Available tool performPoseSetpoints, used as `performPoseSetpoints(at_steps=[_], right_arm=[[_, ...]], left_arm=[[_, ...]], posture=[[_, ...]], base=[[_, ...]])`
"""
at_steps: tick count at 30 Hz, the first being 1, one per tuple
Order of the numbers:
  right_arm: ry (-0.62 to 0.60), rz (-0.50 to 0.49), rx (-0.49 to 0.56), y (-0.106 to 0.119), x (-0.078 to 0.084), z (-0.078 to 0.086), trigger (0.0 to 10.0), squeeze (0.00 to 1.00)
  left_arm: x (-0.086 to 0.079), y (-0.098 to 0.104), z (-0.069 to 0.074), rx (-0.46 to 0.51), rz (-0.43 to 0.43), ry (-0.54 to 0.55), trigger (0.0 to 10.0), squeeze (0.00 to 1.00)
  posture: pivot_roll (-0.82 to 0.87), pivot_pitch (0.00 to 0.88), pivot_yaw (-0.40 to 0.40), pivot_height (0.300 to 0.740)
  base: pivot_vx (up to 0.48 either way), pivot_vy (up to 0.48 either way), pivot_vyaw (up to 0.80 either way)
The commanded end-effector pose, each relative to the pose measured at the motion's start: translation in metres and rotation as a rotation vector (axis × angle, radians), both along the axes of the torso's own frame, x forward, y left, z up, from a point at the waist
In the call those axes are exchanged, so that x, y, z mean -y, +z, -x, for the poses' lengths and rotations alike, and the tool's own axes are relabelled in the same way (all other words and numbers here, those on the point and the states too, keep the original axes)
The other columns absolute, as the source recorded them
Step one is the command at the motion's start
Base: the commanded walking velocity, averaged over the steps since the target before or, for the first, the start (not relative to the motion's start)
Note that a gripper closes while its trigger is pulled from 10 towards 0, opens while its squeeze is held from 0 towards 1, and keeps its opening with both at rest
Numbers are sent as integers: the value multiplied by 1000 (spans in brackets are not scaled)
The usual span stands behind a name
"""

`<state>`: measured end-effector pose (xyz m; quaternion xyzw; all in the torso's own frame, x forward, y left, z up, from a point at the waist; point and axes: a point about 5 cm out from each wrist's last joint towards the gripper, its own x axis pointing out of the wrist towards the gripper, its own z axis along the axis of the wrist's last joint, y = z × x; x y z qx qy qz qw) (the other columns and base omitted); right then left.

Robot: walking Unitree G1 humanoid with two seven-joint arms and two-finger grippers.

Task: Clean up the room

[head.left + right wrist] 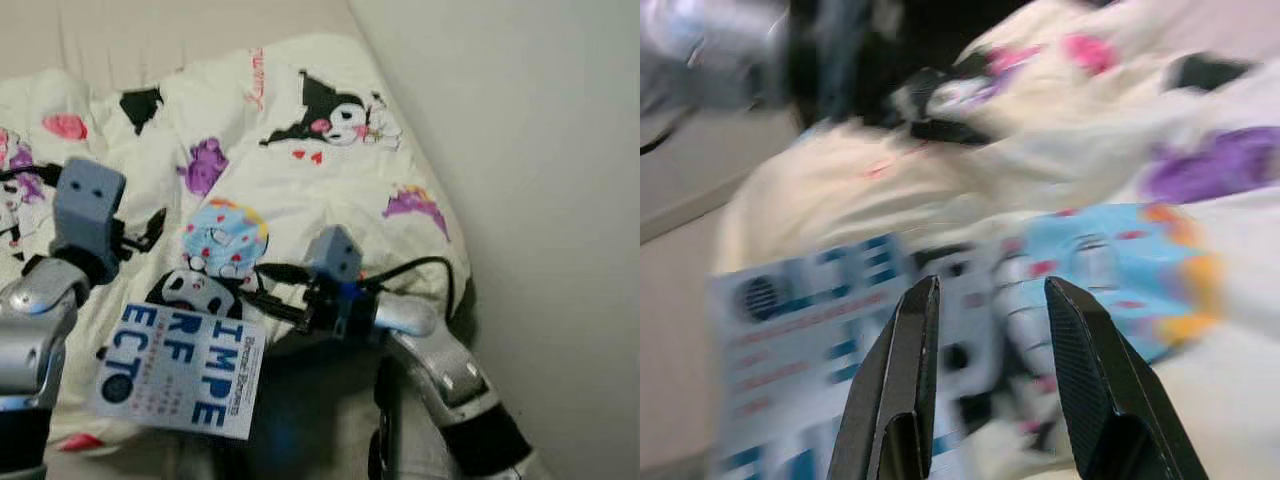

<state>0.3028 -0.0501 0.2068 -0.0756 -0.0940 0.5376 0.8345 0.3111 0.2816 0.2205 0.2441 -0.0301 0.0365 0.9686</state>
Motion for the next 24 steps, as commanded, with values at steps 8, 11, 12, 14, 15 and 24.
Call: performPoseSetpoints(at_steps=[8,11,12,14,15,24], right_arm=[[-58,-21,-25,-7,8,-8,10000,0],[-85,-26,-30,-9,10,-10,10000,0],[-129,-13,-38,-14,12,-15,10000,0],[-146,-4,-38,-16,13,-16,10000,0],[-156,2,-37,-17,13,-18,10000,0],[-377,127,14,-33,35,-42,10000,0]], left_arm=[[-20,-23,5,-95,-117,64,10000,0],[-38,-29,7,-93,-147,176,10000,0],[-59,-46,14,-160,-245,258,10000,0],[-66,-53,16,-195,-298,274,10000,0],[-70,-57,17,-213,-339,282,10000,0],[-150,-110,88,-655,-802,553,10000,0]], posture=[[44,395,-17,546],[46,397,-18,546],[47,399,-19,546],[47,399,-19,546],[47,399,-19,546],[42,404,-22,546]], base=[[0,0,0],[0,0,0],[0,0,0],[0,0,0],[0,0,0],[0,0,0]])
